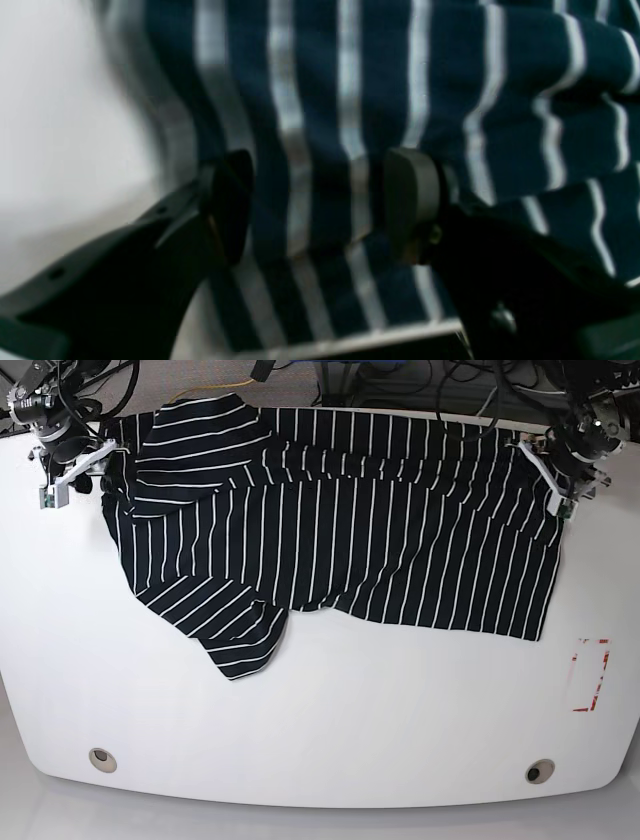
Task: Fold the T-shirt properly
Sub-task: 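Reach both grippers forward to the shirt's hem corners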
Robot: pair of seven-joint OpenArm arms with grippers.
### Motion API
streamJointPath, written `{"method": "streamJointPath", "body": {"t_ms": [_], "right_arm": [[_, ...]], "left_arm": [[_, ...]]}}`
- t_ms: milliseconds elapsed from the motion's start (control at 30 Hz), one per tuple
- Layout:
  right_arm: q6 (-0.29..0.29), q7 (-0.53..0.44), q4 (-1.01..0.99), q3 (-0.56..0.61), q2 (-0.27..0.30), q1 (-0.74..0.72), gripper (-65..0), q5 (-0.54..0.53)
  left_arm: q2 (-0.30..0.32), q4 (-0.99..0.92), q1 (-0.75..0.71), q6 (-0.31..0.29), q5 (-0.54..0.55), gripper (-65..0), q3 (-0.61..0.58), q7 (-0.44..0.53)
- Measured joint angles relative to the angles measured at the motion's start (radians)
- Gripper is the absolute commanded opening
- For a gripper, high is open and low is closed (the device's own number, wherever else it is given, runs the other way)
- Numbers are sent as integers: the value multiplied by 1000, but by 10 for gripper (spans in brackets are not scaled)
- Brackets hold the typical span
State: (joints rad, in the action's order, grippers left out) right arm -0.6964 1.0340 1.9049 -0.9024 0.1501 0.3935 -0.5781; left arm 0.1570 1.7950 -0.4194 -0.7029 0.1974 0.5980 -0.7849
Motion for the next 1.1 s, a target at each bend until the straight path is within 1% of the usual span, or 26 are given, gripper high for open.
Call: {"method": "streamJointPath", "body": {"t_ms": [33,67,167,233,300,367,467,600,667,800,967,1100], "right_arm": [[0,2,0,1,3,-10,-352,-3],[-1,24,-2,1,5,-24,-352,-1],[2,35,-12,19,15,-64,-357,21],[7,32,-22,71,29,-93,-357,18],[-3,24,-35,117,43,-117,-357,-3],[-5,20,-68,145,58,-160,-357,-4],[-1,26,-143,169,89,-217,-357,9],[-4,24,-254,172,129,-314,-358,5],[6,26,-330,208,165,-369,-358,21],[0,13,-439,265,206,-452,-358,5],[0,-55,-606,325,249,-533,-358,10],[5,-131,-760,424,289,-612,-358,18]], "left_arm": [[-11,21,-2,2,-2,-265,25,0],[-25,40,-5,6,0,-264,43,-1],[-43,82,-1,6,46,-264,60,-42],[-46,115,12,-1,101,-262,78,-64],[-45,140,28,-1,137,-262,117,-79],[-39,151,53,0,145,-262,154,-92],[-38,150,94,6,136,-262,177,-130],[-43,146,165,3,146,-262,198,-133],[-24,144,199,3,130,-262,193,-133],[-3,142,263,5,60,-262,146,-135],[-13,132,342,3,-34,-262,98,-132],[-17,32,423,1,-90,-264,73,-132]]}}
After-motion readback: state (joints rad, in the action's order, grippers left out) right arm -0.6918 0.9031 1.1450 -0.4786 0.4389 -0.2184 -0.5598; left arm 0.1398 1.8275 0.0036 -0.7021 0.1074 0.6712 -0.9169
